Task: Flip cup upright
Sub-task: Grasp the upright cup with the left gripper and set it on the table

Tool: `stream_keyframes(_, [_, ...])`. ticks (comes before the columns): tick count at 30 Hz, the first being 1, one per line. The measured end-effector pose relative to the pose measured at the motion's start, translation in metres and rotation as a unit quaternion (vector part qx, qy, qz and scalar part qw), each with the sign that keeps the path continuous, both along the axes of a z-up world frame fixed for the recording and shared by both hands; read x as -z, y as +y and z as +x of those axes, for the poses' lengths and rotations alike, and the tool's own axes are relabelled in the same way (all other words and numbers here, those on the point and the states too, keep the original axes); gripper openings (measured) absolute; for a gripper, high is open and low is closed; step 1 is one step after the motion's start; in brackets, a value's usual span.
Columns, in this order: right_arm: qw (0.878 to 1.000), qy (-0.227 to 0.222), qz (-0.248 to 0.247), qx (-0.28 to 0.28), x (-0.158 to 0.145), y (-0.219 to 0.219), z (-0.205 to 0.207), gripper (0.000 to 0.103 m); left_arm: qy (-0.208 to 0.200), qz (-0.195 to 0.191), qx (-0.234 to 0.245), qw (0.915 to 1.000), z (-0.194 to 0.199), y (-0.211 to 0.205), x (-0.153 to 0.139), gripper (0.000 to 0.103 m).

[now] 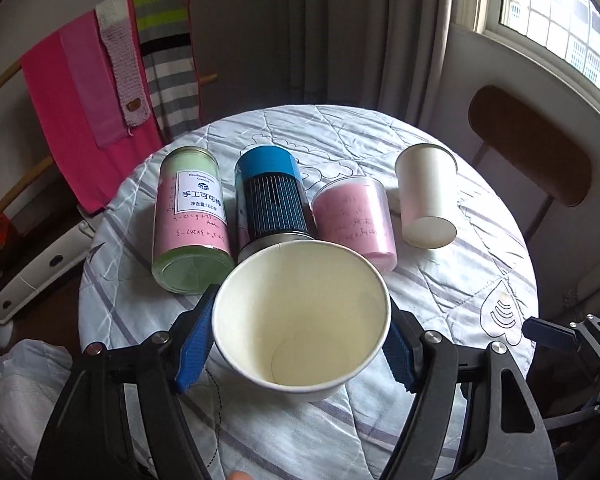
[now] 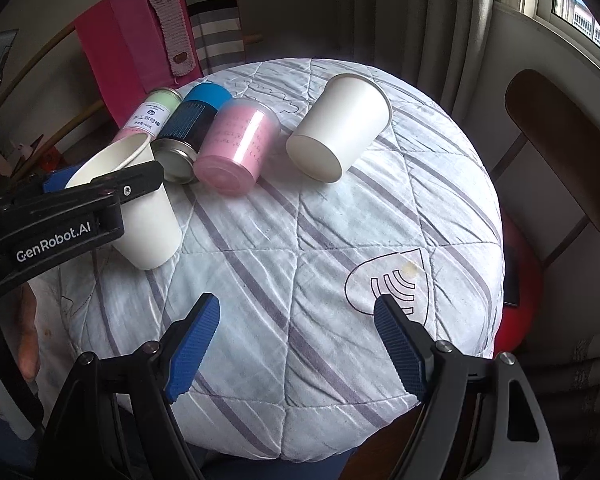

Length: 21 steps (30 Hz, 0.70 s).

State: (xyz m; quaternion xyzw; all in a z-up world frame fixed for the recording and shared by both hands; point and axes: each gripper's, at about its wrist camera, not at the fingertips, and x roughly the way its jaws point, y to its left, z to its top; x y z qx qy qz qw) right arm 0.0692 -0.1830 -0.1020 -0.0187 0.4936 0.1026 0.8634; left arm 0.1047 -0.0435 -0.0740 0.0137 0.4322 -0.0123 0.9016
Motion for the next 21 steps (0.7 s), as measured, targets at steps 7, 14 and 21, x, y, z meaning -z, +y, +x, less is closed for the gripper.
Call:
stream_keyframes(7, [1.0,-0.01,-0.006,0.004,-0.005,0.01,0.001,0.081,0.006,-0.011,0.005,0.9999,-0.003,0.004,0.012,0.075])
stream_keyframes(14, [1.0,-0.015,-0.021,0.003,-0.009,0.021,-0.006,0.081,0.0,0.004,0.027,0.9996,-0.019,0.001,0.011,0.095])
stream_keyframes(21, [0.999,-0.021,-0.038,0.017,-0.019,0.026,-0.017,0.081,-0.007,0.001,0.032,0.9995,-0.041,0.009,-0.001,0.096])
